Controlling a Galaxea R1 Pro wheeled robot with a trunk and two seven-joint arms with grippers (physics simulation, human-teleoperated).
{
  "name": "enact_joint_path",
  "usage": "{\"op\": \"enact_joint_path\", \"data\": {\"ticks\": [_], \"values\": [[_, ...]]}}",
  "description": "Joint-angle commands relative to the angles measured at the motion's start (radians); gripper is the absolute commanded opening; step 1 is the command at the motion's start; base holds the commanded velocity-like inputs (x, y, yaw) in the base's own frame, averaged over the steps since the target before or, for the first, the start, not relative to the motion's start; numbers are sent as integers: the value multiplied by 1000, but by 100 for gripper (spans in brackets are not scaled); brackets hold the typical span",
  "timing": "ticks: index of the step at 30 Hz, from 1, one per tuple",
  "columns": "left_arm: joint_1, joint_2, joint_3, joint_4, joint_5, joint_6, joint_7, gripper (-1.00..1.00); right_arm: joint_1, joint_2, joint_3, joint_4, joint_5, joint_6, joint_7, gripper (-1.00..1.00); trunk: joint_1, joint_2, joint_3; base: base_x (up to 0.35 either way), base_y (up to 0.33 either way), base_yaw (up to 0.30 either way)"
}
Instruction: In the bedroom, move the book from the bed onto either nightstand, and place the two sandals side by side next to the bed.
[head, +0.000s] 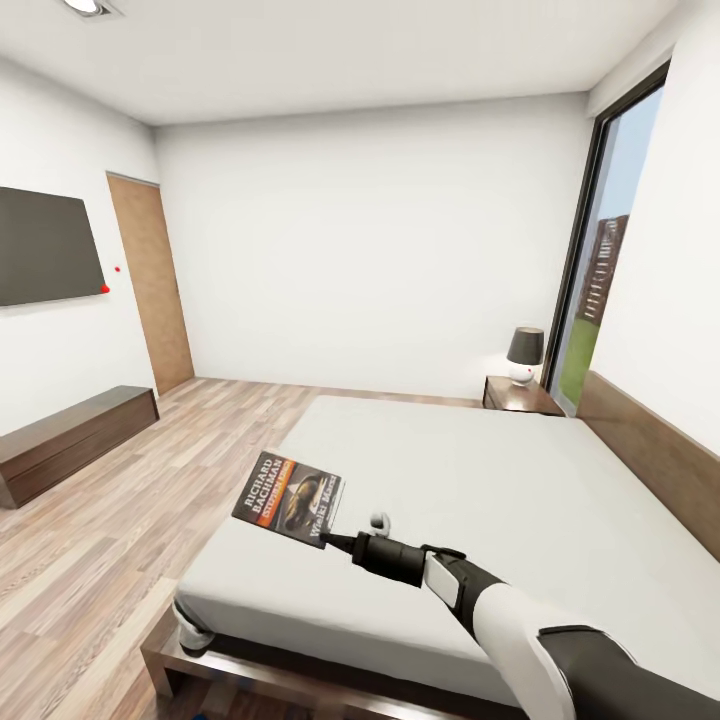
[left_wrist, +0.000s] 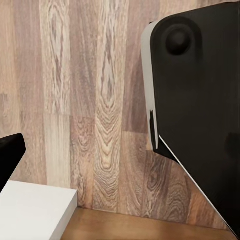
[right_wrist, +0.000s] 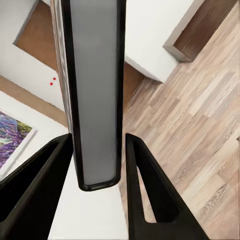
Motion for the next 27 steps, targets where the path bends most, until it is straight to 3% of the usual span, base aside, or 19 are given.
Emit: {"op": "enact_joint_path", "data": {"ticks": [1,10,27], "values": [[1,0,-9,-2,10,-1,3,100,2,0,-12,6,-8,12,4,-100,0,-1,0,0,0,0],[1,-7,-9,-2,11,-1,3,100,9,0,-8,34,-8,38,75,-100,0,-1,0,0,0,0],[1,-9,-11,-1,13,-1,3,100,54,0,-9,34,-9,39,105,-100,0,-1,0,0,0,0]]}}
